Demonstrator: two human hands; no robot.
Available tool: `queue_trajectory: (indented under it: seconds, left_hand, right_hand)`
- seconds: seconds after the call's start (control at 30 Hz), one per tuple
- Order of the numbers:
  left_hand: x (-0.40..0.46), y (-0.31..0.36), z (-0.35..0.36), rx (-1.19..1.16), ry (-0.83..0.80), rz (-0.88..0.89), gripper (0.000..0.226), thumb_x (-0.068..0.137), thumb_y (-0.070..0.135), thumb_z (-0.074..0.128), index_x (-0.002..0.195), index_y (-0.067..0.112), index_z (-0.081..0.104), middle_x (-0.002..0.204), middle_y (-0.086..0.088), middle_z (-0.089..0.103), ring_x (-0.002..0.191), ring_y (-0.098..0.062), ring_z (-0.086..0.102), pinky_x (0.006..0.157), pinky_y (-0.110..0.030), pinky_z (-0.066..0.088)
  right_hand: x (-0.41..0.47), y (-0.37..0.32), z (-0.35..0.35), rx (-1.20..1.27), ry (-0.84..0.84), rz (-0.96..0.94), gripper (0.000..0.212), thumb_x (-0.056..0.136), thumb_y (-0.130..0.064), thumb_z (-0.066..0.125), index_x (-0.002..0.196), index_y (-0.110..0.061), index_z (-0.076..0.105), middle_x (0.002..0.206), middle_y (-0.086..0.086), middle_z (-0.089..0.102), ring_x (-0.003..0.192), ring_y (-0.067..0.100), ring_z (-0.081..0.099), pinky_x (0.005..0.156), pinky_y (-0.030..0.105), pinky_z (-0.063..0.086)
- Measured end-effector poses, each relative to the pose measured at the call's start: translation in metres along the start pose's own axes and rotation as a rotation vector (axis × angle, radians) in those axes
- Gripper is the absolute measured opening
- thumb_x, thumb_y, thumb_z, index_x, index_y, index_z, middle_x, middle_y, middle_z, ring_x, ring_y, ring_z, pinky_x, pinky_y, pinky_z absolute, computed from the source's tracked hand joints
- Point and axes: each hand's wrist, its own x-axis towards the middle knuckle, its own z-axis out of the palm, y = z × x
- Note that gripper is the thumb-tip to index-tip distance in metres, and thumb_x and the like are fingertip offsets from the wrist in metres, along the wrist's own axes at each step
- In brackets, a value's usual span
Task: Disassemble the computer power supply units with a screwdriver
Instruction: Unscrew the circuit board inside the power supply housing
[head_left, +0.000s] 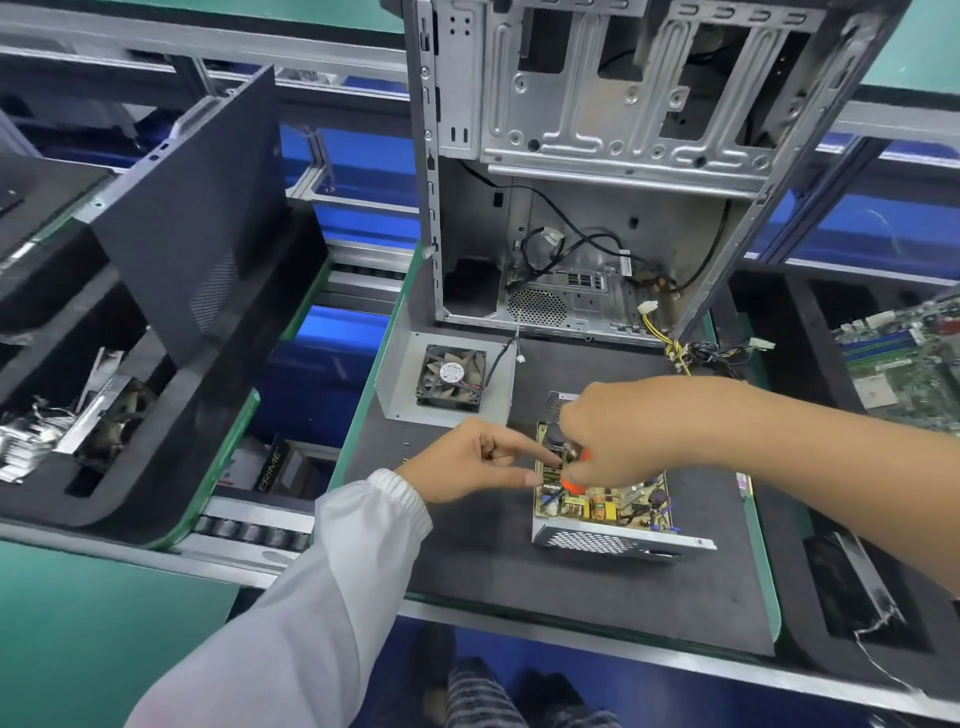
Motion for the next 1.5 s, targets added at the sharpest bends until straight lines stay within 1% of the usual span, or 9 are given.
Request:
queue_trajectory:
  seconds: [0.57,0.73,0.87,0.97,1.07,1.17,1.27,1.33,1.5]
  left_hand:
    - [0.008,0.011,-0.004,-0.071,-0.106,-0.046,0.038,0.088,-0.002,0.066,0.092,0.035,0.076,0.060,-0.014,0.019,0.060,-0.028,0.016,0.064,-0.036,0.017]
    - [0.010,0.019,-0.001,-0.121,-0.183,-0.086,0.034,0.084,-0.002,0.070,0.096,0.029,0.075,0.066,-0.021,0.028,0.070,-0.030,0.022,0.072,-0.033,0.025]
    - [0.013,0.023,0.002,-0.105,-0.141,-0.034,0.011,0.077,0.002,0.076,0.075,0.007,0.066,0.060,-0.011,0.021,0.060,-0.027,0.018,0.063,-0.036,0.017]
    - [0.012,0.022,0.004,-0.048,-0.119,-0.014,0.031,0.073,0.000,0.075,0.056,0.019,0.057,0.057,-0.008,0.032,0.057,-0.020,0.028,0.059,-0.026,0.023]
    - [0.011,0.020,0.009,0.015,-0.119,-0.005,0.045,0.077,-0.009,0.068,0.057,0.031,0.068,0.050,0.022,0.049,0.051,0.008,0.041,0.055,-0.007,0.034]
    - [0.014,0.024,0.017,0.007,-0.118,0.008,0.037,0.081,-0.010,0.070,0.063,0.023,0.071,0.059,0.019,0.053,0.059,0.000,0.046,0.064,-0.018,0.039]
    - [0.017,0.026,0.021,0.058,-0.121,0.051,0.033,0.085,-0.008,0.067,0.076,0.021,0.054,0.047,0.019,0.031,0.050,0.002,0.026,0.055,-0.014,0.023]
    - [0.017,0.022,0.019,0.051,-0.121,0.016,0.034,0.084,-0.008,0.069,0.067,0.021,0.058,0.047,0.019,0.032,0.052,0.000,0.025,0.057,-0.019,0.023]
    - [0.015,0.023,0.016,-0.023,-0.212,0.016,0.037,0.083,-0.009,0.068,0.078,0.027,0.071,0.056,0.011,0.048,0.058,-0.001,0.040,0.070,-0.018,0.036]
  right_hand:
    - [0.007,-0.008,0.015,-0.462,0.229,-0.167,0.027,0.097,-0.014,0.043,0.070,-0.016,0.038,0.061,-0.001,0.033,0.049,0.015,0.030,0.046,0.025,0.019]
    - [0.002,-0.005,0.016,-0.525,0.273,-0.216,0.011,0.092,-0.012,0.048,0.087,-0.018,0.055,0.084,0.001,0.053,0.082,0.024,0.060,0.052,0.026,0.024]
    - [-0.002,-0.001,0.021,-0.602,0.435,-0.327,0.014,0.089,-0.016,0.052,0.079,-0.025,0.056,0.096,-0.001,0.060,0.086,0.025,0.057,0.067,0.033,0.036]
    - [-0.004,0.001,0.024,-0.699,0.567,-0.441,0.018,0.078,-0.020,0.064,0.068,-0.030,0.054,0.075,-0.007,0.062,0.070,0.018,0.056,0.062,0.031,0.034]
    - [-0.004,-0.004,0.030,-0.687,0.649,-0.399,0.019,0.078,-0.021,0.065,0.095,-0.026,0.058,0.075,-0.007,0.060,0.069,0.017,0.058,0.057,0.028,0.033]
    - [-0.008,-0.002,0.021,-0.278,0.422,-0.117,0.049,0.080,-0.047,0.068,0.108,-0.016,0.044,0.091,0.000,0.060,0.080,0.022,0.063,0.046,0.027,0.022]
    - [-0.013,0.007,0.007,0.091,0.122,0.064,0.056,0.078,-0.070,0.057,0.072,-0.015,0.047,0.049,-0.007,0.053,0.045,0.006,0.057,0.043,0.022,0.033]
    - [-0.012,0.007,0.005,0.163,0.079,0.081,0.056,0.083,-0.069,0.053,0.069,-0.014,0.051,0.035,-0.007,0.048,0.049,0.013,0.062,0.045,0.021,0.037]
    - [-0.004,-0.005,0.003,0.080,0.117,0.086,0.040,0.099,-0.046,0.039,0.086,-0.011,0.053,0.070,0.002,0.050,0.059,0.017,0.047,0.046,0.027,0.031]
